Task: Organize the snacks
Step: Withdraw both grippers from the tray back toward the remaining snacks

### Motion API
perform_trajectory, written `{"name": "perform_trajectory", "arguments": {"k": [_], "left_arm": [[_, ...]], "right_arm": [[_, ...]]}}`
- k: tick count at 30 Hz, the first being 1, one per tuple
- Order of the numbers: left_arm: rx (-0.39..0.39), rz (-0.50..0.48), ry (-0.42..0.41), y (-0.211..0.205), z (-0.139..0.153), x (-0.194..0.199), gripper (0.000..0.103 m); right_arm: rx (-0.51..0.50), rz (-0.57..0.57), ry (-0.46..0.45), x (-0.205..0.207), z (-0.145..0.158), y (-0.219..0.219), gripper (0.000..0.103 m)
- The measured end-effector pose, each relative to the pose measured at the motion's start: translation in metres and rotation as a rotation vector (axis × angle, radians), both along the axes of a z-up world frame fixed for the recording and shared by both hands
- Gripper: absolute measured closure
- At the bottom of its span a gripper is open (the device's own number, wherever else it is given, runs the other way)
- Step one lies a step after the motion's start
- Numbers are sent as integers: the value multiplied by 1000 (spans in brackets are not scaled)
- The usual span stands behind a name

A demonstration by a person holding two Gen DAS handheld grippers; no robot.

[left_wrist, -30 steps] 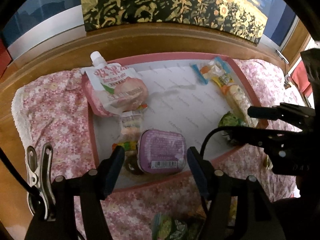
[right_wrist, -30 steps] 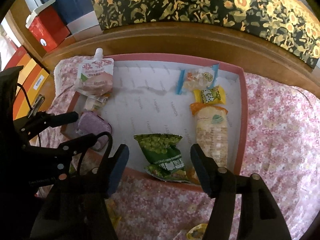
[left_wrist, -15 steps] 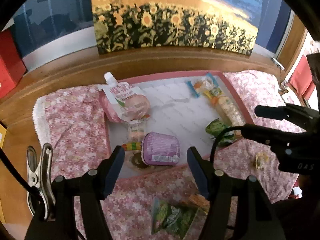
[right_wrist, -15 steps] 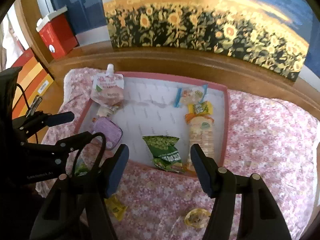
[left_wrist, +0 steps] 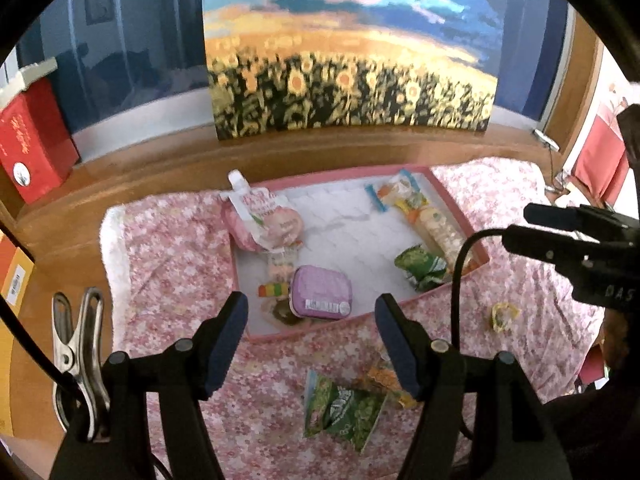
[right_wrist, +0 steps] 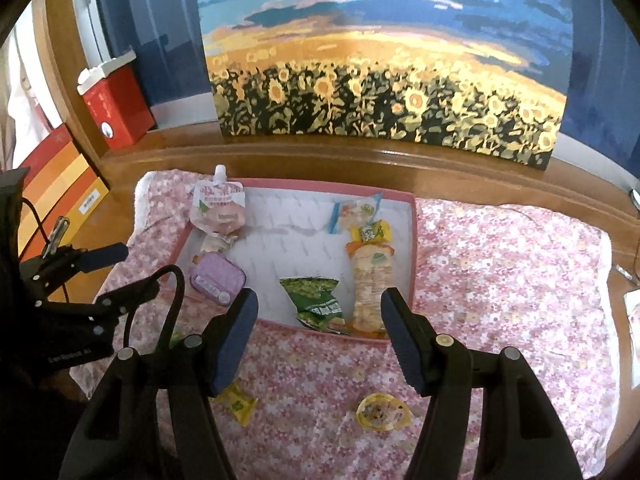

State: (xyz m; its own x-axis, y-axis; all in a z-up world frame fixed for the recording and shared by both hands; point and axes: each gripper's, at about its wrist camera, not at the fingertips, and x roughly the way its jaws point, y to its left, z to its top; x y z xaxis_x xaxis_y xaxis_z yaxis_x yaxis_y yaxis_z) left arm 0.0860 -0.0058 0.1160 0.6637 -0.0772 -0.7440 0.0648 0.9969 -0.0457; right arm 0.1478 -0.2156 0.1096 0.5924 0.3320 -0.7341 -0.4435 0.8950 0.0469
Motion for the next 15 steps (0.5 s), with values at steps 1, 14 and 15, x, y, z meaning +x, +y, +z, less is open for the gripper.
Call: {"name": "perform_trajectory", "arguments": {"k": [1, 14, 15], "left_arm": [[2, 0, -7, 0, 1, -1, 33], [19, 4, -77, 0, 14, -25, 33], [18, 6, -80, 0, 15, -28, 33]], "right_arm": [[1, 0, -7, -2, 2, -1, 38], [19, 13, -80, -28, 18, -4, 38], [19, 16, -83, -30, 19, -5, 38]]}}
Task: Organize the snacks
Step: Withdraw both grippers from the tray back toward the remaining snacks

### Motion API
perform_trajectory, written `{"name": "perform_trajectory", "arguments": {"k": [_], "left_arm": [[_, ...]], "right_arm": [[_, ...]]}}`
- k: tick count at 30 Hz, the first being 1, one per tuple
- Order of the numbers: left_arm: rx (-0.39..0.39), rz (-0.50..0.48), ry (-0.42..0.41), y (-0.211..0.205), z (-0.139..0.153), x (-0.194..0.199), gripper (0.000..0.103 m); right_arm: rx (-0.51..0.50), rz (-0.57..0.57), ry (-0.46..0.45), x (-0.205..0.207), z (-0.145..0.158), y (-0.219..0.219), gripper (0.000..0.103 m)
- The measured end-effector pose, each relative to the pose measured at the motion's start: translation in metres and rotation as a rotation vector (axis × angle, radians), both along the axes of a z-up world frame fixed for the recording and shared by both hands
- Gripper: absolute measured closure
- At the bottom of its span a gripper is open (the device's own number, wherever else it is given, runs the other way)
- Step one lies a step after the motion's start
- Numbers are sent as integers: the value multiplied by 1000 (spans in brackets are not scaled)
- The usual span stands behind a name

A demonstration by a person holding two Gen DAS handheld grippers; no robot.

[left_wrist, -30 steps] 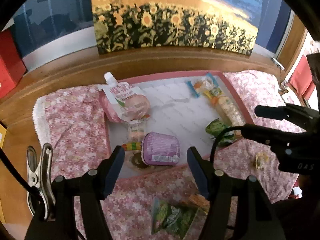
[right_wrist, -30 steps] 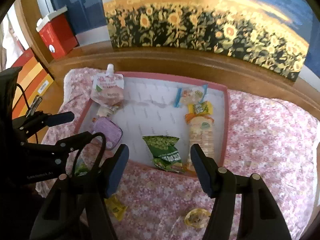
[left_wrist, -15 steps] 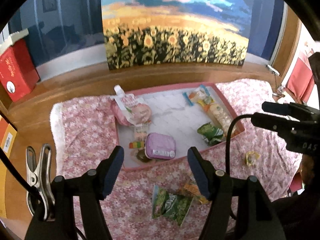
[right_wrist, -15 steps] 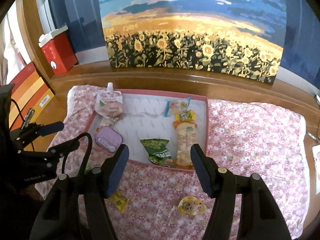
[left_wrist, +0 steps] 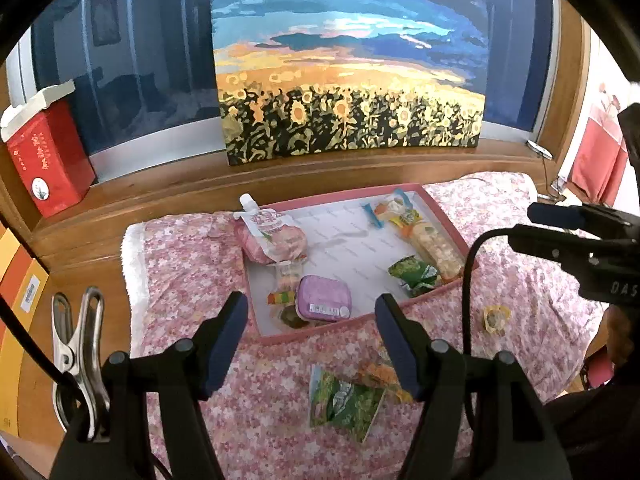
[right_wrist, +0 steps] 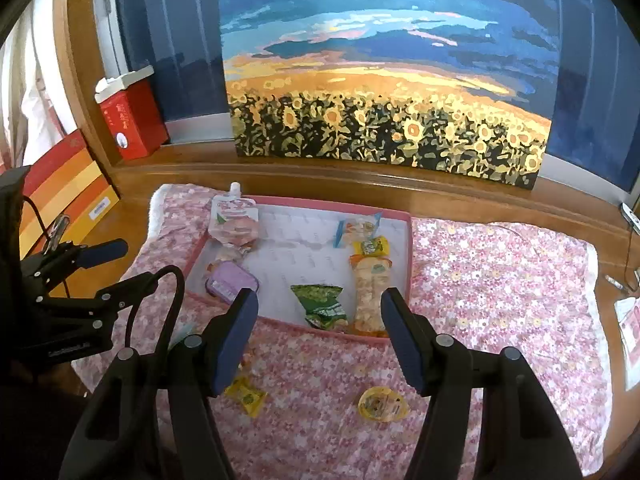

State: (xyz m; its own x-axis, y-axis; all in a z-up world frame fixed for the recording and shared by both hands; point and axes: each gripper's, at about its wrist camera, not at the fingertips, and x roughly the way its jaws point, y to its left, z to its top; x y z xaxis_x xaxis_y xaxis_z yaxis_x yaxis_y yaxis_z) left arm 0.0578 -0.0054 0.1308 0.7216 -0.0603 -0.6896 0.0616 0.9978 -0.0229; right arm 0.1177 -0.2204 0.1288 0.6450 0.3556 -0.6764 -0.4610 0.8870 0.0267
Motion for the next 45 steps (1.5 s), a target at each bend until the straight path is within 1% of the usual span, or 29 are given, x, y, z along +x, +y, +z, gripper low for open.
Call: {"name": "perform_trajectory", "arguments": {"k": [7, 12, 17, 25, 32, 39, 45], "left_arm": [[5, 15, -8, 1, 3, -17, 33], [29, 14, -25, -2, 8, -31, 33], [37, 19, -11, -1, 8, -42, 33], [25, 7, 47, -3, -3, -61, 33], [-9, -4, 94, -4, -12, -71, 33], [-42, -13, 155, -11, -29, -74, 33], [-64, -19, 228, -18, -48, -79, 33]], "right_arm": [[7, 8, -9, -17, 3, -2, 38], [16, 13, -16, -28, 4, -4, 38], [32, 18, 6, -37, 1, -5, 38], [29, 15, 67, -54, -11, -4, 38], [17, 2, 131, -62, -23, -4, 38], [-18, 7, 185, -68, -39, -4, 38], [-34, -6, 267, -72, -61, -10, 38]]}}
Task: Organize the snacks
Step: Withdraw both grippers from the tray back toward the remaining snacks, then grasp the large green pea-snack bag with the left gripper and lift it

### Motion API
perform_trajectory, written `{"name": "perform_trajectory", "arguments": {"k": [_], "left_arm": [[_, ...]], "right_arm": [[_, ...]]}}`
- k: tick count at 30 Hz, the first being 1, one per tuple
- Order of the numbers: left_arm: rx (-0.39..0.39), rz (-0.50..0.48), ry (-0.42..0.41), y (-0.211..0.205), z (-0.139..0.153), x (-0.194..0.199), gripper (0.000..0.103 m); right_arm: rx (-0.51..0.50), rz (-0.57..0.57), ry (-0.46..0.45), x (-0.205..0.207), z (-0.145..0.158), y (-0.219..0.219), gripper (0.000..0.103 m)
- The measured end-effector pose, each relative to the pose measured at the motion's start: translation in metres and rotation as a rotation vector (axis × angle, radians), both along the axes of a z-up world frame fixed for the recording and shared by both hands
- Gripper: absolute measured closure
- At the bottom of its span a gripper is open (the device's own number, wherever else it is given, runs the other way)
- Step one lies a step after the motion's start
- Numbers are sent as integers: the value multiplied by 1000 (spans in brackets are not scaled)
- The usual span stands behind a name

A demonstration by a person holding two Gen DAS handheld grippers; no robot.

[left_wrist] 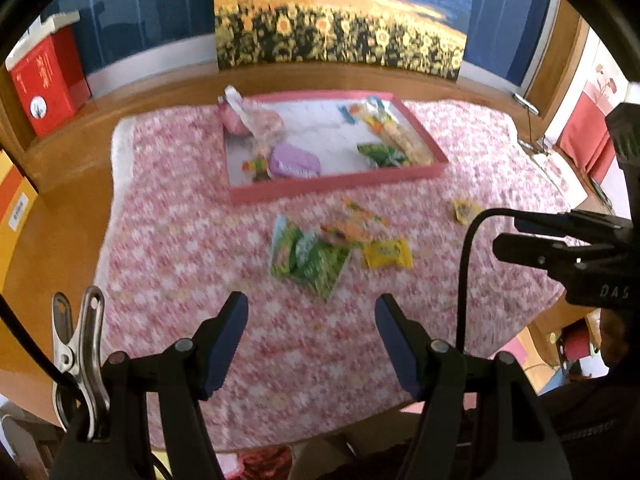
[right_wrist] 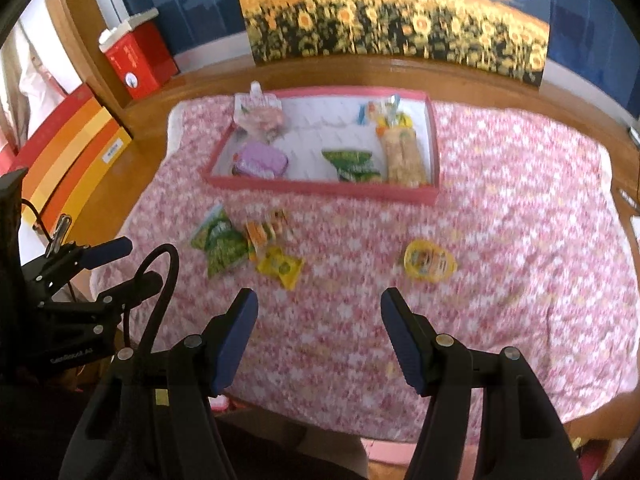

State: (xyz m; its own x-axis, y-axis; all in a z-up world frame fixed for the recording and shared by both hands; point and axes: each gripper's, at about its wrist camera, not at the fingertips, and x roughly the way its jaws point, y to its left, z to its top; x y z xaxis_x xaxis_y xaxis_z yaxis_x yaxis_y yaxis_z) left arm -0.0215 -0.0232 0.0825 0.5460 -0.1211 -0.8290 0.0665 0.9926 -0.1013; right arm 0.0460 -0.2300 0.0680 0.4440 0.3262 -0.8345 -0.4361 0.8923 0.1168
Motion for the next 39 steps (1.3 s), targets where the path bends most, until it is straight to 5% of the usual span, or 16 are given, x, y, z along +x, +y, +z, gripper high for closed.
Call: {"name": "perform_trajectory", "arguments": {"k": [17, 32, 39], "left_arm": [[-12, -6, 199, -15, -50, -19, 33], [-94, 7, 147, -5, -39, -2, 34], [-24, 52, 127, 9, -38, 18, 32]], "right_arm": [[4, -36, 273, -6, -77, -11, 38], [30, -64, 235, 9, -66, -17, 38], [57, -90, 187, 17, -52, -23, 38]]}}
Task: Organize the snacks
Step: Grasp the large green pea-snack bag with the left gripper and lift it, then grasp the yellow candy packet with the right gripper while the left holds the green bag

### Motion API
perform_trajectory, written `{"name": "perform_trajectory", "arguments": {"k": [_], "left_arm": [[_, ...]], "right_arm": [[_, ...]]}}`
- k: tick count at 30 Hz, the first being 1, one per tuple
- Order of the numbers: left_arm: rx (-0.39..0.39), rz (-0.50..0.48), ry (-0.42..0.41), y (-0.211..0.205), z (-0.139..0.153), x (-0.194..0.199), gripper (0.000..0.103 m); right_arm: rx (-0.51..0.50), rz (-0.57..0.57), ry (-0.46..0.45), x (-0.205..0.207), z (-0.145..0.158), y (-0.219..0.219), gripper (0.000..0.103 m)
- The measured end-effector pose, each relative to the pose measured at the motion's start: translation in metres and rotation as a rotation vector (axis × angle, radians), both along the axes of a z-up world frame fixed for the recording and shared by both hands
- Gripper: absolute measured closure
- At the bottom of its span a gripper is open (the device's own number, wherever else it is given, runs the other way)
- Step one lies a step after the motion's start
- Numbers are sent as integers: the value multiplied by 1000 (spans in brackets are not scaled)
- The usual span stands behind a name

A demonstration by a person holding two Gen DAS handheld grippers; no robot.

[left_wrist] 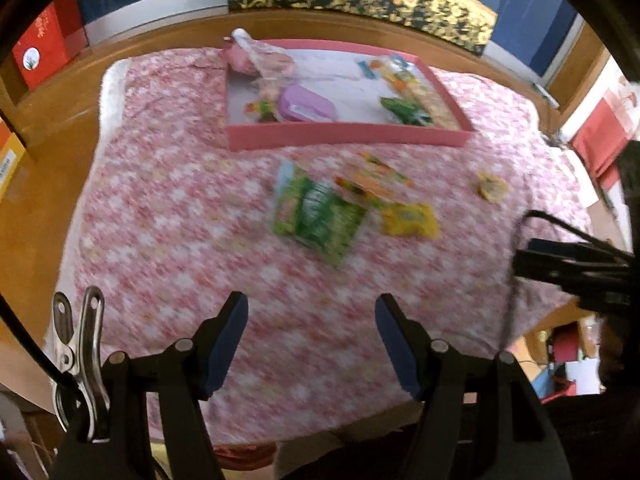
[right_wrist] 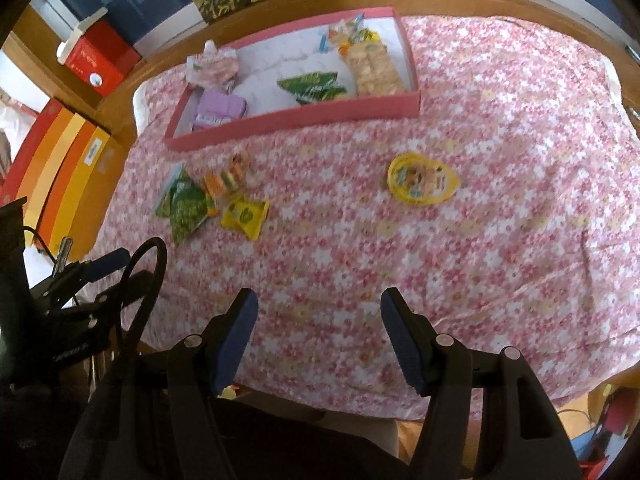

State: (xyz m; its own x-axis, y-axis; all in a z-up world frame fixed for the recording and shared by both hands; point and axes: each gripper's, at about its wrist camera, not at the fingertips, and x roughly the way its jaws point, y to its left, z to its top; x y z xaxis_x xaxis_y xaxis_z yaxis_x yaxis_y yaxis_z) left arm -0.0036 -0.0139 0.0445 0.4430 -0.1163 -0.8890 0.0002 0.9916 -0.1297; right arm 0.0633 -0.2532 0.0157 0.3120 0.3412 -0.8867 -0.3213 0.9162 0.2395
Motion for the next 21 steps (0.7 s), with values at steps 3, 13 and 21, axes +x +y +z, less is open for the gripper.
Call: {"name": "perform_trajectory", "arguments": {"k": [3, 13, 21], "left_arm": [[-9, -30, -27, 5, 3, 8, 22], [19, -198, -11, -20, -17, 62, 19], [-33, -134, 6, -12, -35, 74, 38]], "right_arm": [[10, -25, -12, 3, 3, -5, 38], [36, -123, -48, 0, 12, -35, 38], [55, -218, -66, -9, 18, -62, 38]]}}
